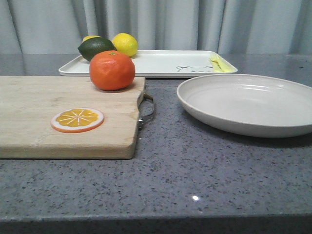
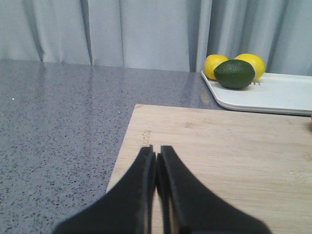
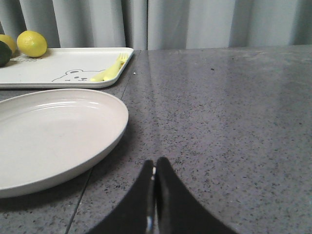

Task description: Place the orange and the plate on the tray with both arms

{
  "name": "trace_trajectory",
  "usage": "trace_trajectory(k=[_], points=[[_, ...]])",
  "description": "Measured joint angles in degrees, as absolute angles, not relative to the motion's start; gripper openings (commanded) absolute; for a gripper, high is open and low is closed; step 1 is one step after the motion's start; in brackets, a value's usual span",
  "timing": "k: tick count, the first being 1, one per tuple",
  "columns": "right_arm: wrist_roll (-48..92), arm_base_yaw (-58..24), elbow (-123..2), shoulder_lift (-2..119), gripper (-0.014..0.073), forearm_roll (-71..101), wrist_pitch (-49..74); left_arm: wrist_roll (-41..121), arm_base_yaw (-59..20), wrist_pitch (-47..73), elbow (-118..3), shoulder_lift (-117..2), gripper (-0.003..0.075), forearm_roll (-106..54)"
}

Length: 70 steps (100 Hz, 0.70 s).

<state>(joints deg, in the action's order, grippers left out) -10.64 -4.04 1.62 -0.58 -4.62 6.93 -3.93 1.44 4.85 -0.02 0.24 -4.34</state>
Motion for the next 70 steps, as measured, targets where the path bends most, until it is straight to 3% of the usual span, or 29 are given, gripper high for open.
trace_trajectory(k=[26,35,70], points=[[-10.6,-4.0,1.6,-0.6,-0.0022,-4.6,5.1,-3.9,1.4,3.2,0.0,0.2,-0.0019,-4.3],[-10.6,-4.0,1.6,-0.6,-0.0069,-4.6,5.1,-3.9,1.4,3.2,-0.3,0.2,-0.0019,-4.3],[-10.6,-4.0,-6.0,3.8,-0.0057,-4.6,9.8,-3.9,1.4,3.3,-7.1,-5.1,-0.0019,-4.3]])
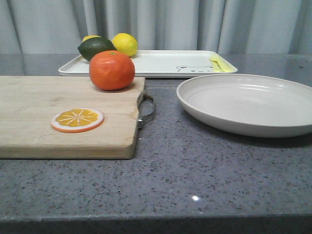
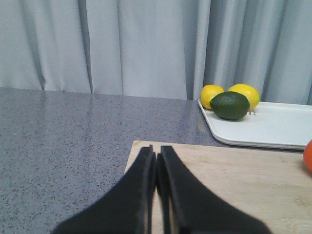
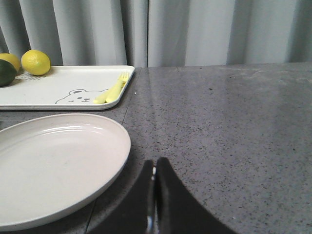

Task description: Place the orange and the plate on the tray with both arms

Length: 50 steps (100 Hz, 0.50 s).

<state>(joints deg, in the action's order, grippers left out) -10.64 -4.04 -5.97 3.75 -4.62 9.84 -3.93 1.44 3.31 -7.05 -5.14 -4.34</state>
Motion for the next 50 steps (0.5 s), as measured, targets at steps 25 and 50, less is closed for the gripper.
trace_trajectory(k=[25,50], points=[[-10.6,-4.0,-15.3,16.0,-0.0057,-4.6,13.5,-3.9,1.4,3.3,-12.7,-11.4,-0.0019,-4.3],[-10.6,-4.0,-23.6,29.8,-0.0057,-4.6,13.8,-3.9,1.4,3.3,-17.4,-19.0,-0.0019,-4.3]])
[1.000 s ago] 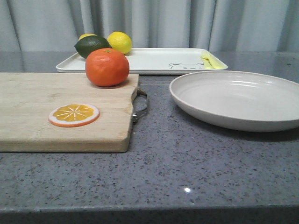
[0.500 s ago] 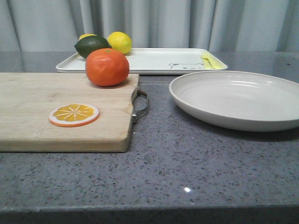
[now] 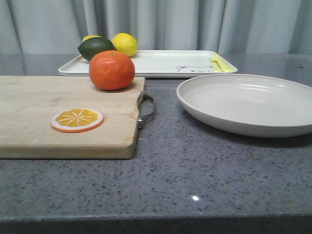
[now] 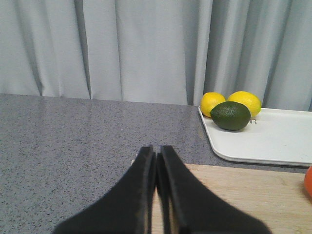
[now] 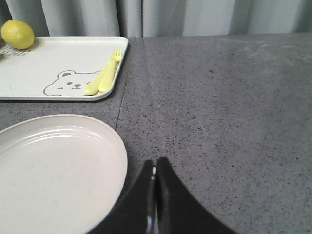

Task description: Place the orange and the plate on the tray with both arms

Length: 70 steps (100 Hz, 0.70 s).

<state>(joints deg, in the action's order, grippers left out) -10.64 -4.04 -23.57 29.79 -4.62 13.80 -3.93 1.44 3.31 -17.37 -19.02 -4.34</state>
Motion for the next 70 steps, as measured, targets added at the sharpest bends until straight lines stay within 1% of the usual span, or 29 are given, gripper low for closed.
trace_trajectory(k=[31,48,70], points=[[-10.6,-4.0,-31.4,43.6,-0.0057,-4.5,13.7,-3.9,1.4,3.1,-22.8,-30.2,-0.0019,-4.3],[-10.6,-4.0,-31.9,46.3,-0.0057,-4.4,13.0,-3.9,1.4,-1.1,-23.3,-33.0,-0.0019,-4.3],[-10.6,-4.0,-31.9,46.9,-0.0057,-4.4,12.4,-3.9,1.4,-3.3,-23.4,-33.9,-0.0019,-4.3]])
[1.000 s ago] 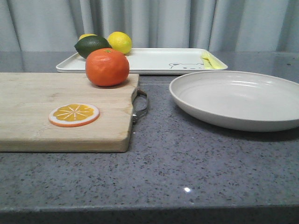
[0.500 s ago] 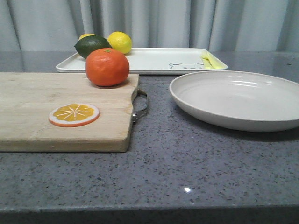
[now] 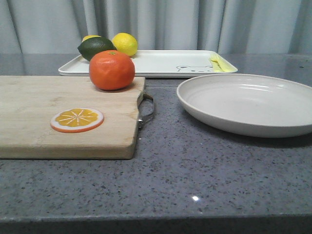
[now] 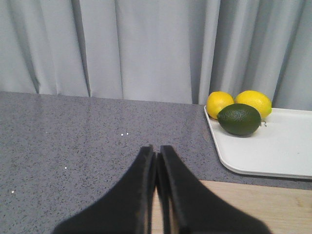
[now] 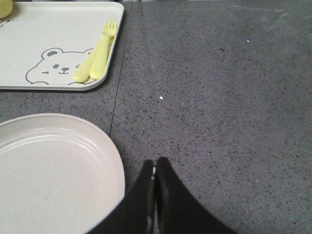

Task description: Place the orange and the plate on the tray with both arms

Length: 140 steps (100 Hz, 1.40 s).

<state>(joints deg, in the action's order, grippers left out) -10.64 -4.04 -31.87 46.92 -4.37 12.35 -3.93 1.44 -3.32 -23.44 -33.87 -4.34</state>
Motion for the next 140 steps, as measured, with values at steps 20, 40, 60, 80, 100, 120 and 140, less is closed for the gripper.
trace_trajectory(k=[20,40,60,80,100,120,140], points=[[-10.6,-4.0,-31.9,46.9,-0.0057,-4.4,12.0,-3.9,1.4,0.0,-27.8,-37.3,-0.0018,-4.3],[-10.6,-4.0,-31.9,46.9,-0.0057,-4.4,11.9,-3.9,1.4,7.1,-35.5,-43.9,0.0001,-4.3],[-10.6,-4.0,-31.9,46.9,-0.0057,-4.3,11.8,-2.9,1.0,12.5,-42.0,-50.6,0.0329,-4.3],[-10.6,-4.0,-31.9,46.9,-0.0057,-4.1,11.8,-2.2,-4.7,13.6,-46.6,-55.7,0.0627,-4.3],[-10.6,-4.0,-31.9,46.9,-0.0057,-4.0,11.8,-2.0,-12.8,15.9,-51.4,-62.5,0.0629,-4.3],[-10.6,-4.0,-32.0,46.9,-0.0057,-4.0,11.7,-2.0,-20.5,21.2,-59.0,-71.0,0.0629,-5.3],[-10.6,-4.0,-32.0,46.9,-0.0057,-4.0,11.7,-2.0,-25.9,28.7,-68.6,-81.0,0.0629,-6.4]])
